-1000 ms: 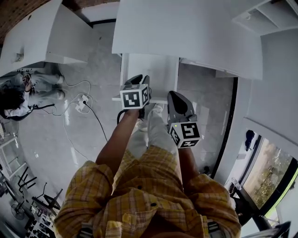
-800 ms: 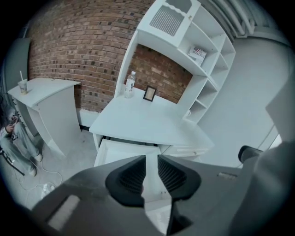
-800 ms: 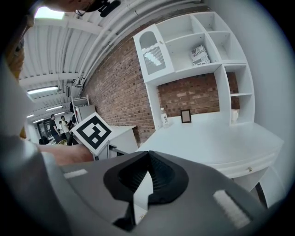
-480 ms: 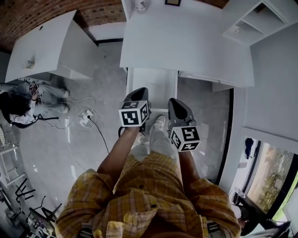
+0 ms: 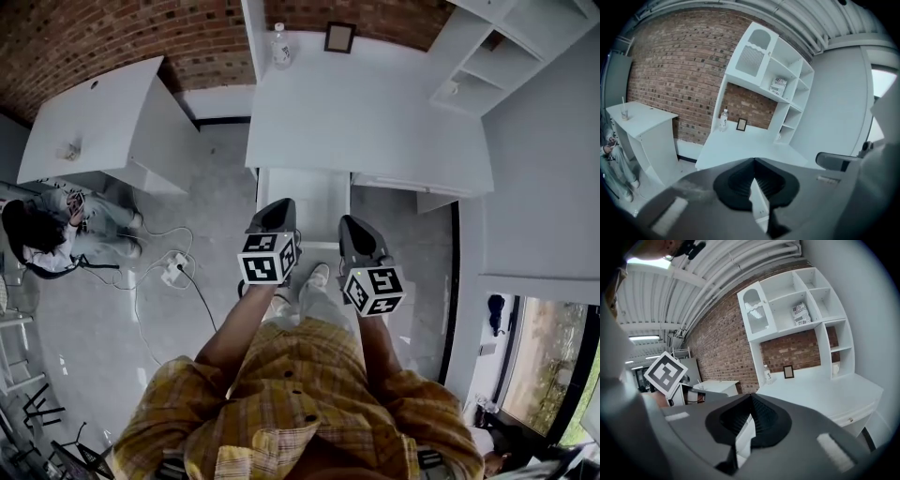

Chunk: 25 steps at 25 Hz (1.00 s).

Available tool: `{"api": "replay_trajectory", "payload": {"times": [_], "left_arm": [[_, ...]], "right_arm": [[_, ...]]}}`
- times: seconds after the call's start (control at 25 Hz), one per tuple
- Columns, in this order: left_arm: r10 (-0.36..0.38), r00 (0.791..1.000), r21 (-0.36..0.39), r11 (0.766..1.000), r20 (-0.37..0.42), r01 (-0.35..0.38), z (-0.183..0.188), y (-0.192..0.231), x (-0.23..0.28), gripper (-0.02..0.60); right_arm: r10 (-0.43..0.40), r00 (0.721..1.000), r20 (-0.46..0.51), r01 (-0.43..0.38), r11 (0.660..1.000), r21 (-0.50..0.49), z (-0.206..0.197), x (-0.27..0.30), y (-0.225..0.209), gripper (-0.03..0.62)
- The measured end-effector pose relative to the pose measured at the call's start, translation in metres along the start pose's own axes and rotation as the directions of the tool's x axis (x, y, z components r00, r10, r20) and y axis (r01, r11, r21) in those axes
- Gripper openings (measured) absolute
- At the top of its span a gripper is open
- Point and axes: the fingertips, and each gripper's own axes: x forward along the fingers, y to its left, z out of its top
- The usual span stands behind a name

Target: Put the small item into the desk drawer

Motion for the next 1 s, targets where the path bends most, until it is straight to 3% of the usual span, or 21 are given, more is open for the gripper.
{"api": "replay_trajectory", "payload": {"times": [0.28,0.52,1.0], "left_arm": [[-0.016,0.994,0.053,0.999,0.106,0.011,0.030,-0.017,-0.026,0.003],[-0.052,0.977,0.085,0.996,0.206,0.035,0.050,-0.028,-0.049,0.003],[-0.084,0.944,0.149,0.988,0.318,0.037,0.078,-0.038,-0.082,0.003]], "right_arm": [[0.010,0.998,0.057,-0.011,1.000,0.019,0.028,-0.014,0.008,-0.002],[0.019,0.995,0.102,-0.020,1.000,0.009,0.052,-0.019,0.016,-0.002],[0.034,0.987,0.155,-0.033,0.999,-0.012,0.077,-0.021,0.024,-0.002]]}}
